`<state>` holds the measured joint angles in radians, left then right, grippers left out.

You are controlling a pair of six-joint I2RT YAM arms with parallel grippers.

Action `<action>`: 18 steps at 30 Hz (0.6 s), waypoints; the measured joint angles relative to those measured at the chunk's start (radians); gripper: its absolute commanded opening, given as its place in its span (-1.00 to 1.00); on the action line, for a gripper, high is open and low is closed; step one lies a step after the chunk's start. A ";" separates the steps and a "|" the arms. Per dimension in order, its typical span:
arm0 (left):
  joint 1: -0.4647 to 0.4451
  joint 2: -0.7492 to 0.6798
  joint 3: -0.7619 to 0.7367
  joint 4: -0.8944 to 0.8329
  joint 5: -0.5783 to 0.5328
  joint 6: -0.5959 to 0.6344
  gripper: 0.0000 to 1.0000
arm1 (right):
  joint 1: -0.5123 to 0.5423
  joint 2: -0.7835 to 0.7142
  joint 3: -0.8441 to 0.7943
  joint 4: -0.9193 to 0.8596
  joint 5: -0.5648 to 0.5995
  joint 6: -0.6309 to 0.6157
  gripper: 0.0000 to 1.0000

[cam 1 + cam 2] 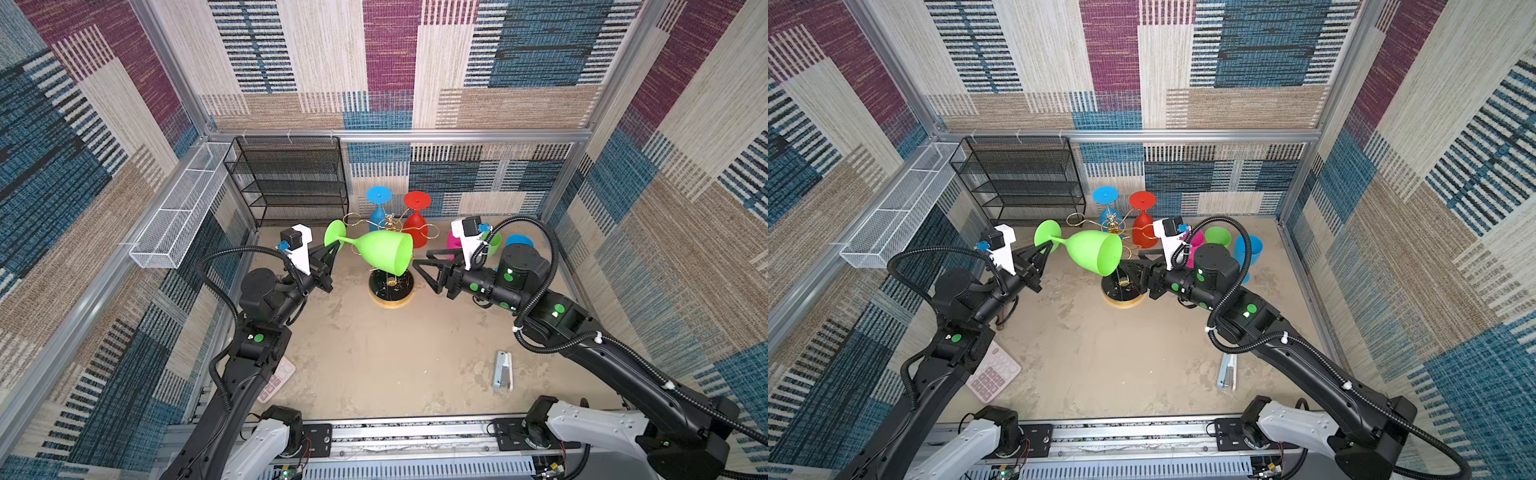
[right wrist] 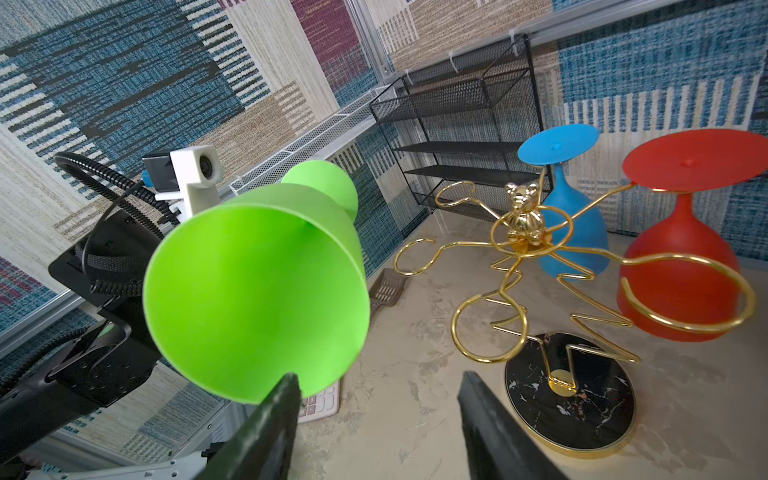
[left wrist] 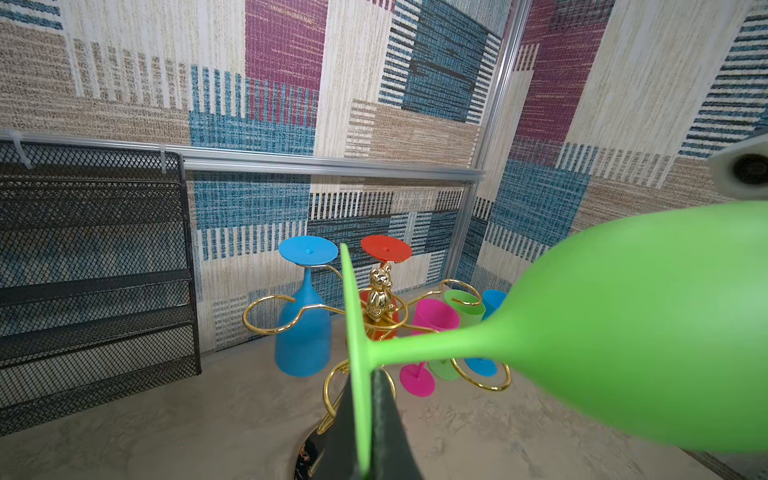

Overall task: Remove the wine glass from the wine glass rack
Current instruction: 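Open the left gripper off the green glass base while the right gripper holds it, then carry the green glass toward the standing glasses while the left arm retracts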

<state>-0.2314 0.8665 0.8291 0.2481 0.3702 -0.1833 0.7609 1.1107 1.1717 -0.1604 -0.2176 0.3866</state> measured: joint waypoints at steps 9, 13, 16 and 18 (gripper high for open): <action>0.000 -0.005 -0.010 0.000 0.001 0.000 -1.00 | 0.027 0.109 0.058 0.096 -0.008 0.013 -0.39; 0.000 -0.006 -0.014 0.001 0.003 0.000 -1.00 | 0.036 0.144 0.077 0.103 -0.006 0.013 -0.98; 0.001 -0.009 -0.015 0.009 -0.003 0.000 -0.75 | 0.038 0.157 0.092 0.099 0.002 0.016 -1.00; 0.001 -0.010 -0.016 0.010 -0.003 0.000 -0.48 | 0.039 0.156 0.100 0.087 0.010 0.011 -1.00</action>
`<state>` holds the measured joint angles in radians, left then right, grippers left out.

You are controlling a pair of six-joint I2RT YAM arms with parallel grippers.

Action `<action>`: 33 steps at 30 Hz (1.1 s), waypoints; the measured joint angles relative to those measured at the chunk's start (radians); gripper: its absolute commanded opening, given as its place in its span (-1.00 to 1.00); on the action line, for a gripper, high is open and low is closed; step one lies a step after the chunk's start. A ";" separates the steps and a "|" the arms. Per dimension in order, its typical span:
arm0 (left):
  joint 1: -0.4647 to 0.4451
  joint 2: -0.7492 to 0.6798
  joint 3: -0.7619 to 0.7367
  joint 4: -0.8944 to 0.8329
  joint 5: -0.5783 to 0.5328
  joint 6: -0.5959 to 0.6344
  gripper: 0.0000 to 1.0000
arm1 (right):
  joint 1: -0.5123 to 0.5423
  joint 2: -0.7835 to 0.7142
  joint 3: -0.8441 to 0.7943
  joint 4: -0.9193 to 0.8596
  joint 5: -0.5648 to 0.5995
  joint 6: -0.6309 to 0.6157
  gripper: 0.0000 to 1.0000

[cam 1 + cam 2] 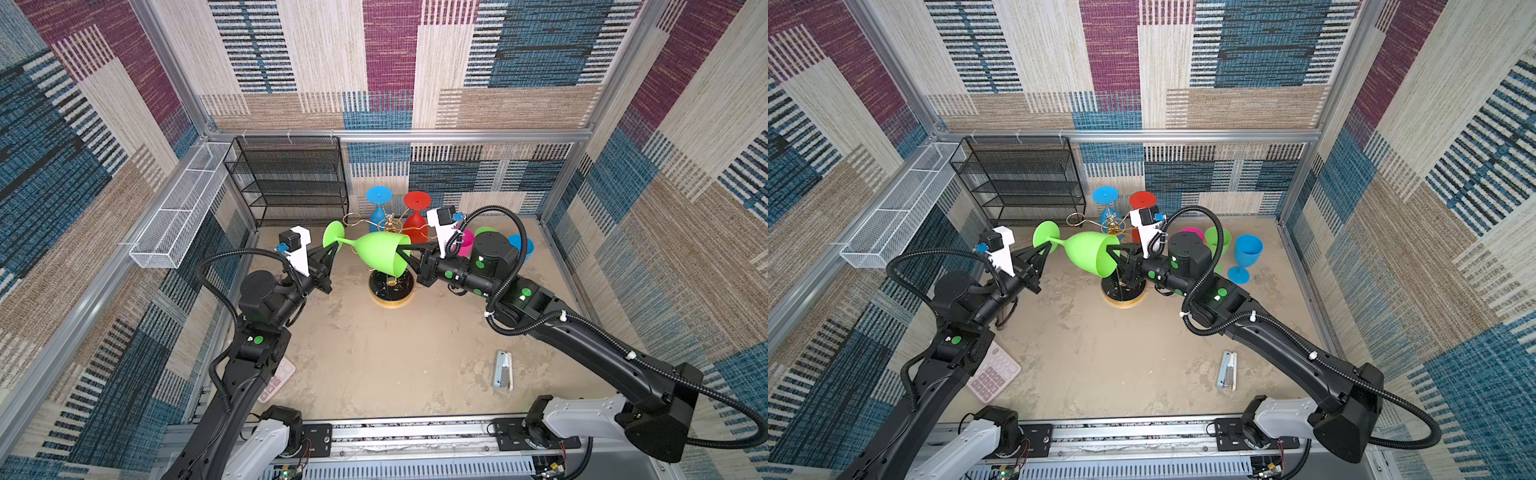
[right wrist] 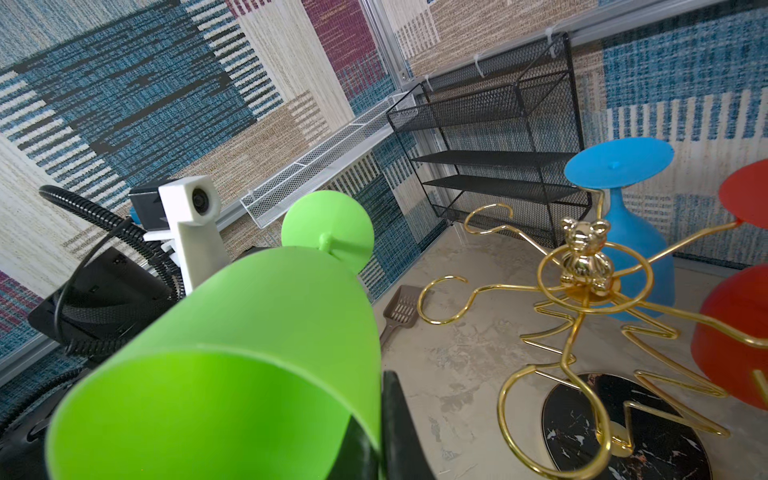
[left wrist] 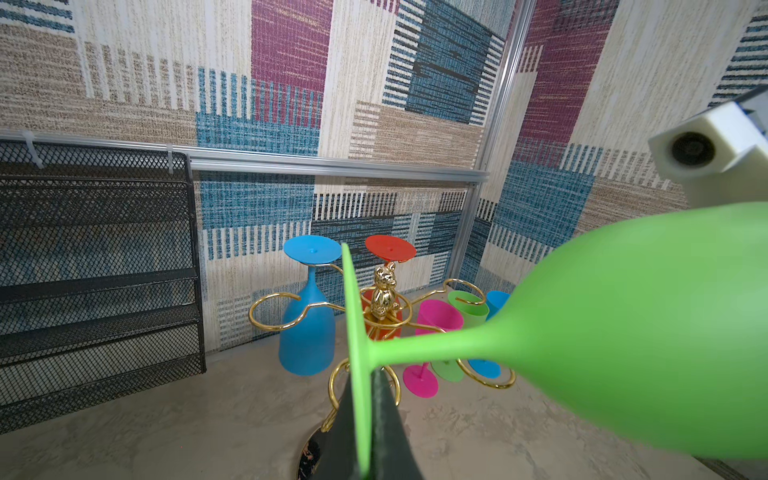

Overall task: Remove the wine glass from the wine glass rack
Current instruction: 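Carry the green glass toward the standing glasses while the left arm retracts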

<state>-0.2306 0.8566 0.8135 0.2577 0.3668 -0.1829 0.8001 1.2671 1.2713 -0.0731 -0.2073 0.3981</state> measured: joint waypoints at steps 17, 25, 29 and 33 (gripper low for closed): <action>0.033 -0.041 0.076 -0.192 -0.197 0.023 0.60 | 0.053 -0.278 0.008 -0.344 0.209 -0.067 -1.00; 0.123 -0.053 0.079 -0.277 -0.285 0.026 0.80 | 0.156 -0.246 -0.108 -0.623 0.264 -0.031 -1.00; 0.192 -0.037 0.079 -0.277 -0.284 0.025 0.81 | 0.161 -0.251 -0.121 -0.736 0.326 0.036 -1.00; 0.243 -0.013 0.071 -0.281 -0.280 0.000 0.81 | 0.153 -0.212 -0.084 -0.904 0.431 0.137 -1.00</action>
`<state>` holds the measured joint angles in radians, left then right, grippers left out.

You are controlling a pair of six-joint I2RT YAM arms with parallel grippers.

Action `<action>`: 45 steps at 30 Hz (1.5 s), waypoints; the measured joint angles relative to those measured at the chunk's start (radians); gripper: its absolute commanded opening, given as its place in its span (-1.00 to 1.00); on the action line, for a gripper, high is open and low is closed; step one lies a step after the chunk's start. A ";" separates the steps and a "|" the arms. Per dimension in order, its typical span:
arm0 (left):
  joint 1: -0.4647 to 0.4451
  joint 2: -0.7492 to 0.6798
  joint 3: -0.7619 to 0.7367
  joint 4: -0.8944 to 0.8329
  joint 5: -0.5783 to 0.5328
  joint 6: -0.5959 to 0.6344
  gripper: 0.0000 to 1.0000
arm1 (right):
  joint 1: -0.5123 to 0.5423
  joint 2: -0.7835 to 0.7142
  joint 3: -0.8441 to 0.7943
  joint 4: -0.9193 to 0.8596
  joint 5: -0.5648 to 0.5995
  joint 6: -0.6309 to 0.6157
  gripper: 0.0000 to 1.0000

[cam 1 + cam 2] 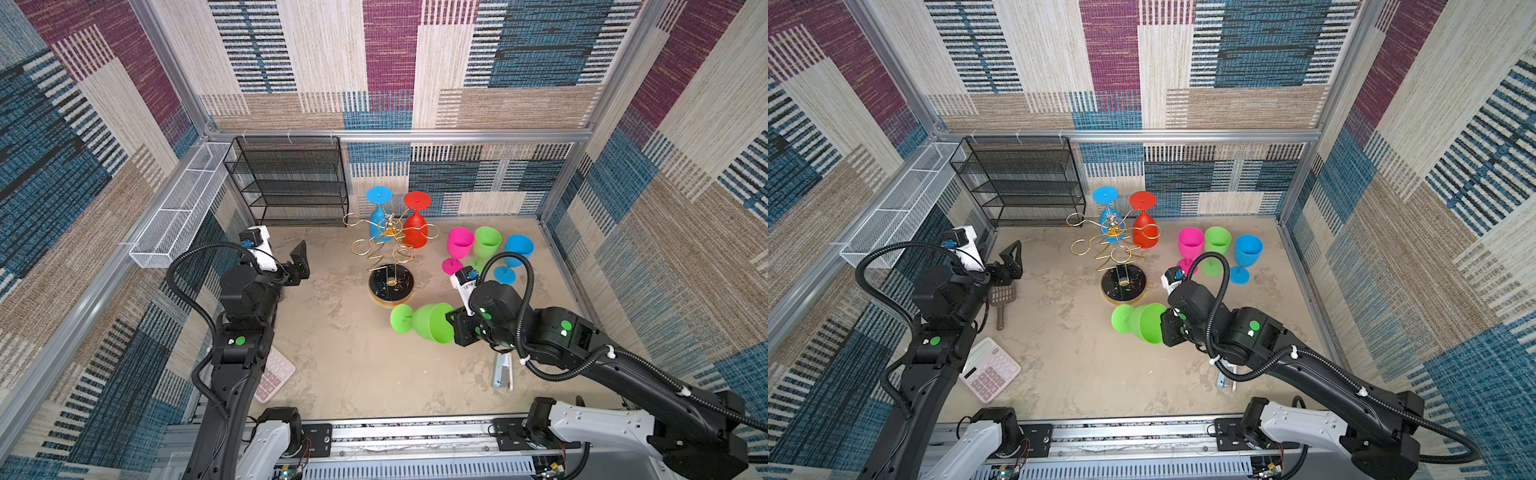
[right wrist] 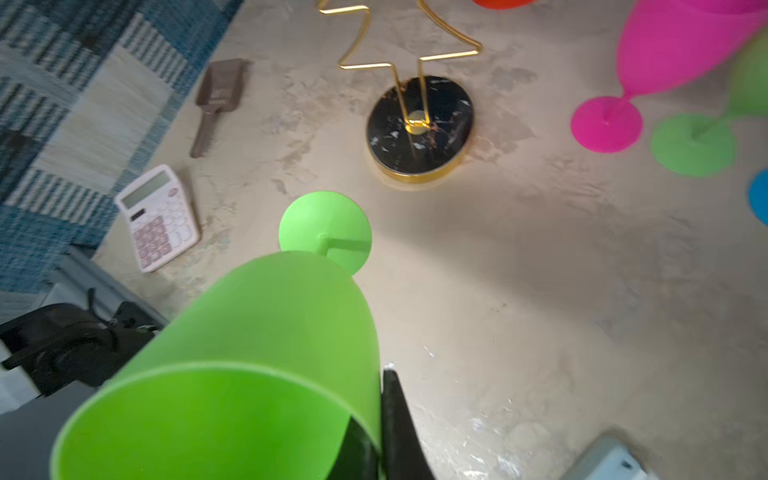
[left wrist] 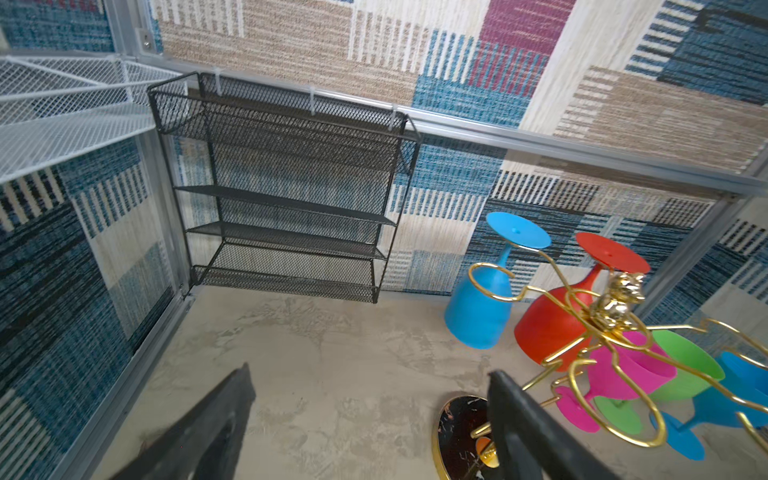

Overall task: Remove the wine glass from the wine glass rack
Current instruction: 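Carry the green glass toward the standing glasses while the left arm retracts, then turn the green glass upright and lower it beside the magenta glass with the right gripper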

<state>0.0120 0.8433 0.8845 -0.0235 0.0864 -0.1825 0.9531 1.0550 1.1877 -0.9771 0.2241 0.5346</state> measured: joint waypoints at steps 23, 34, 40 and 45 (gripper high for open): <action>0.053 -0.055 -0.077 -0.019 0.005 -0.023 0.82 | -0.440 0.431 0.221 -0.105 0.030 -0.252 -1.00; 0.055 -0.060 -0.082 -0.033 0.005 -0.022 0.81 | -0.564 0.560 0.235 -0.034 -0.002 -0.357 -1.00; 0.057 -0.063 -0.084 -0.033 0.005 -0.022 0.81 | -0.581 0.584 0.248 -0.005 -0.004 -0.380 -0.88; 0.058 -0.063 -0.086 -0.033 0.005 -0.022 0.81 | -0.583 0.595 0.251 0.013 0.003 -0.393 -0.69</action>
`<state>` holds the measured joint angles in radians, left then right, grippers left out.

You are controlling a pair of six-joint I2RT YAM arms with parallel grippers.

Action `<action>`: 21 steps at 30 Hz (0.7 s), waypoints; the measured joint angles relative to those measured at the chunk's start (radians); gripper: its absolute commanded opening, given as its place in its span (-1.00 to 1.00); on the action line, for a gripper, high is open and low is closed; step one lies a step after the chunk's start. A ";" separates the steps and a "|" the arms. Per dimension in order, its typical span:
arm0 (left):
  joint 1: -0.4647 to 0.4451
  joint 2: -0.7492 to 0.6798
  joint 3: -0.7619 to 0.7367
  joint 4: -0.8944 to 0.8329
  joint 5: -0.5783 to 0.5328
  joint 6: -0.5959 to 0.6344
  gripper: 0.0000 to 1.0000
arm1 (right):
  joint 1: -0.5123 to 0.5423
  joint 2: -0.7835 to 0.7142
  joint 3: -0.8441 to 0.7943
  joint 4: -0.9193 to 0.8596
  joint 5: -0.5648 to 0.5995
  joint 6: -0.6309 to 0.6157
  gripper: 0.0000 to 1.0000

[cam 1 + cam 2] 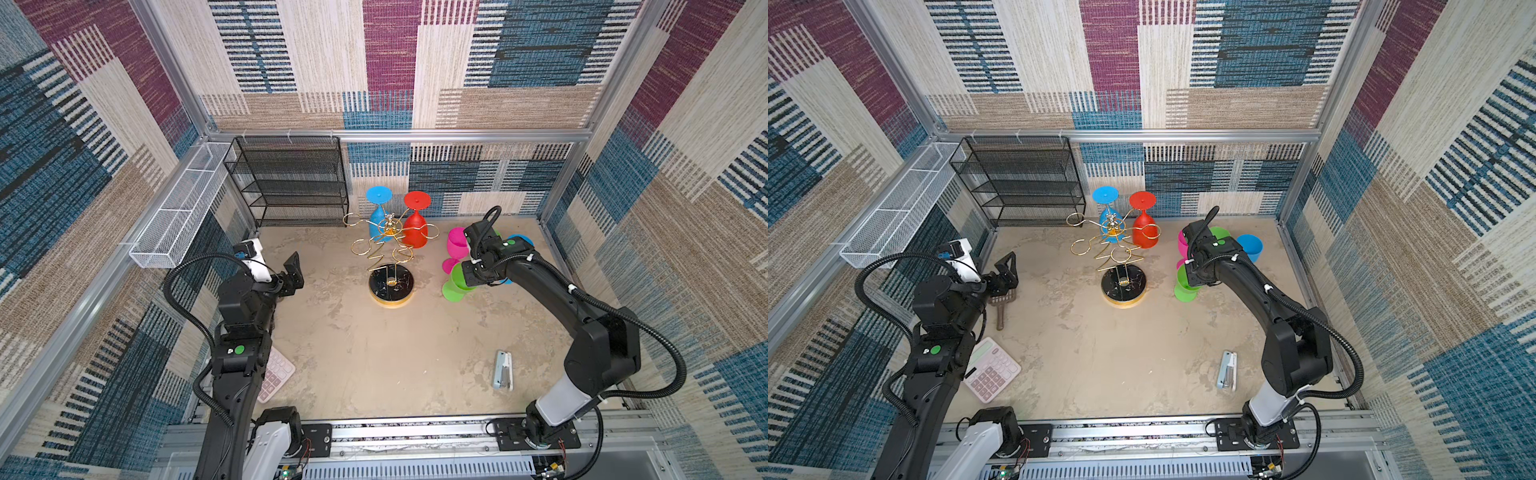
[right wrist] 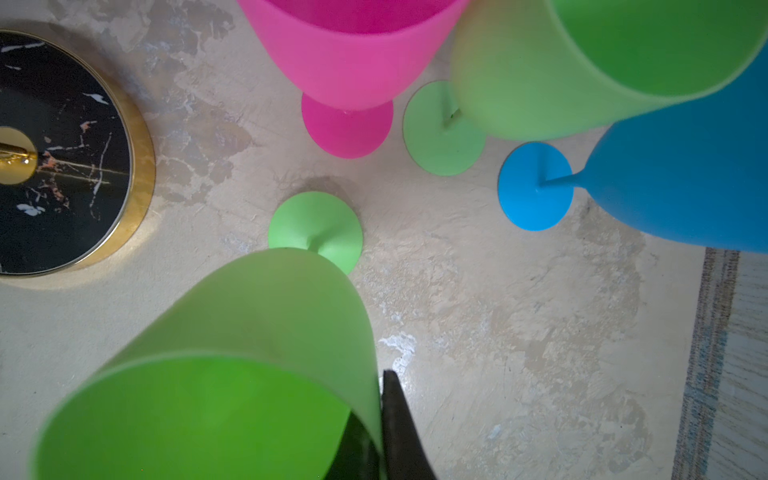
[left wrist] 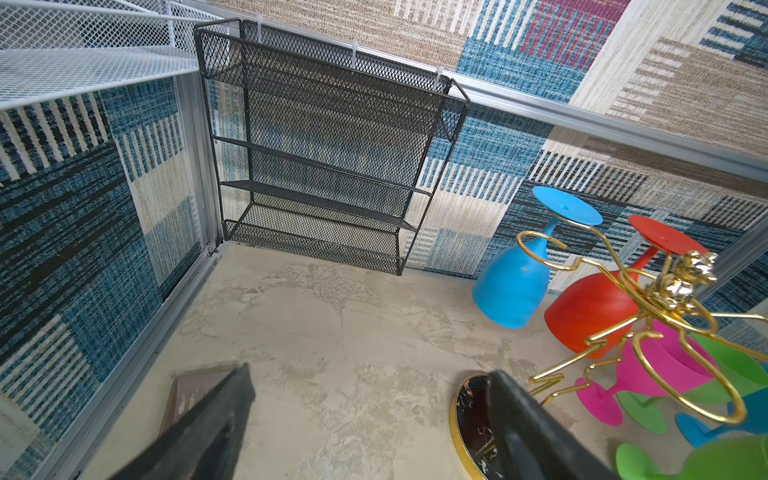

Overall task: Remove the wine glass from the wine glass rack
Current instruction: 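Turn the green glass upright and lower it beside the magenta glass with the right gripper, then open the right gripper and reach it up to the red glass base on the rack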

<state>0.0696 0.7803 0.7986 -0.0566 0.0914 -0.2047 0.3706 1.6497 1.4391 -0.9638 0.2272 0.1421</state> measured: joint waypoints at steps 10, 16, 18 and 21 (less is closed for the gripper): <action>0.000 0.004 -0.002 0.000 0.001 0.000 0.81 | -0.002 -0.032 0.028 -0.008 -0.022 -0.008 -0.02; 0.000 0.005 -0.002 0.000 0.001 0.000 0.81 | -0.010 -0.097 0.092 0.002 -0.061 -0.011 0.11; 0.000 0.004 -0.003 0.000 0.001 0.000 0.81 | -0.012 -0.121 0.110 0.002 -0.063 -0.011 0.12; 0.000 0.003 -0.003 0.000 0.001 0.000 0.81 | -0.018 -0.182 0.133 0.008 -0.103 -0.011 0.15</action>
<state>0.0700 0.7837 0.7956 -0.0563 0.0921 -0.2047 0.3527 1.4677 1.5719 -0.9562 0.1246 0.1314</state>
